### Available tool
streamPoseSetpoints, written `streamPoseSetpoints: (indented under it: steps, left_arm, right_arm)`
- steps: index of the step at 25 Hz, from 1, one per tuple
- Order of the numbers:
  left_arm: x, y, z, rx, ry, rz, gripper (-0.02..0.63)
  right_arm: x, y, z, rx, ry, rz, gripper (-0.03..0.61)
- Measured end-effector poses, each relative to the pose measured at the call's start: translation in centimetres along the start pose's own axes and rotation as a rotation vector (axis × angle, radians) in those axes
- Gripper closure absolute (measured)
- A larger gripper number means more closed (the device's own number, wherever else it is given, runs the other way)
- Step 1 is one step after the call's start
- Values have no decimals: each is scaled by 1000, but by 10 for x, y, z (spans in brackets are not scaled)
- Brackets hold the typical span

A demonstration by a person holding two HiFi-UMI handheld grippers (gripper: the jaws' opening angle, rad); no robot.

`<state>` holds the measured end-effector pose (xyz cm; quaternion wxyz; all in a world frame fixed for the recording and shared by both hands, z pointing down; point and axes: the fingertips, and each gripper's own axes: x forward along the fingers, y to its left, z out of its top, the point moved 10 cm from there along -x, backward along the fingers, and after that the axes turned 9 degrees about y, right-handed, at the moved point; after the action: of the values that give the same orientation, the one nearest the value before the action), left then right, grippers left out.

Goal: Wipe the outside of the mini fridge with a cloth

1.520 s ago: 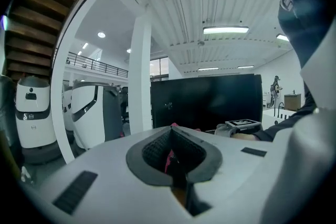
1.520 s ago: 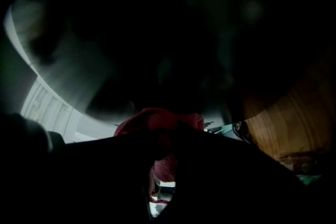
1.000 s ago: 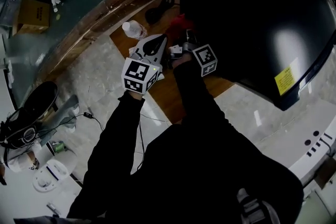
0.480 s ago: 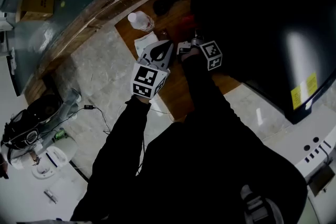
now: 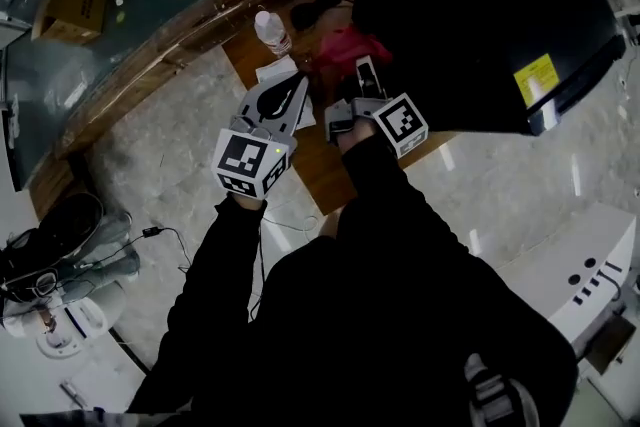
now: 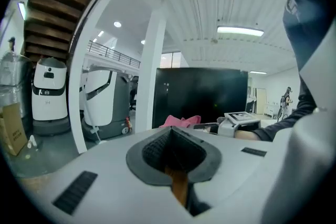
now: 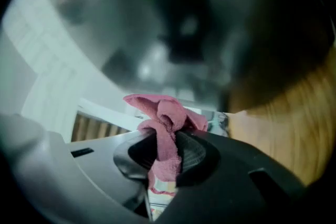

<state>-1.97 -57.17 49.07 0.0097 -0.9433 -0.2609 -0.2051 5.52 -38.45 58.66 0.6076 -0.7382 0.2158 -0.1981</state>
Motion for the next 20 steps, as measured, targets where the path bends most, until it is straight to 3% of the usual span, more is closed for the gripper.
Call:
streamPoseSetpoints:
  steps: [4,9,15,20]
  left_arm:
    - [-37,-40,64,60,-120,-60,607]
    - [-48,-78,120,141,-235,-159,607]
    - [-37,-106,146,175,-273,-233,607]
    - [-14,-122,145,193,-249,-269,607]
  right_arm:
    - [-57,87,16,-76,-37,71,503]
    - [-105,143,42,-96,-139,121,503]
    - [-138,156,77,-67,-267,120,503]
    - [-144,142,89,4,-290,133,503]
